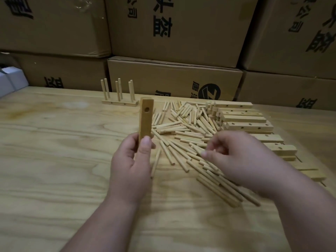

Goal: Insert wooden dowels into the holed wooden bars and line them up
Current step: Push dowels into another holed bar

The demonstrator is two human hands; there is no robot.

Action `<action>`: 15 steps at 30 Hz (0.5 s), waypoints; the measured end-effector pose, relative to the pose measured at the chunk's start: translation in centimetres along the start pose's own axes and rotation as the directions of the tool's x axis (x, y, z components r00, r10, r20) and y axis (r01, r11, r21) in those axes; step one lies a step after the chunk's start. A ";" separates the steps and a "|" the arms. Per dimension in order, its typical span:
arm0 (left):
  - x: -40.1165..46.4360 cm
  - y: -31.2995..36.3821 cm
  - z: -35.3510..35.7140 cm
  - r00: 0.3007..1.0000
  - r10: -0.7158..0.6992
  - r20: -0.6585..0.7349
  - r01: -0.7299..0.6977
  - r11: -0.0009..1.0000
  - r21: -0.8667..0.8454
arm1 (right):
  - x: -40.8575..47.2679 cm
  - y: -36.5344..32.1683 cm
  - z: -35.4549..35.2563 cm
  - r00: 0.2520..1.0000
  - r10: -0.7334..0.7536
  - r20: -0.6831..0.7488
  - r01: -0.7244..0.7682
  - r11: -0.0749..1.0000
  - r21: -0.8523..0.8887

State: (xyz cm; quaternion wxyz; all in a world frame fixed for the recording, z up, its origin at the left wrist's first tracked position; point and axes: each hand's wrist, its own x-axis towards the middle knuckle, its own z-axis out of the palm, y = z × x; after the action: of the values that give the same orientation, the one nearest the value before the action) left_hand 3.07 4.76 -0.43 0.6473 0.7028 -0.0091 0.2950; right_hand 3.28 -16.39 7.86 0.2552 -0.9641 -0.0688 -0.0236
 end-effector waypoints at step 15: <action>0.3 0.2 0.6 0.923 -0.289 0.254 0.376 0.817 -0.437 | 1.2 2.0 3.4 0.965 0.174 0.195 -0.095 0.928 -0.361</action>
State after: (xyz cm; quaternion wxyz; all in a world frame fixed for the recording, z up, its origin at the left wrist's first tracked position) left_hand 3.51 4.29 -0.13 0.8386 0.5349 -0.0156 0.1021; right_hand 4.79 -16.28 4.02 0.0720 -0.9929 -0.0251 0.0908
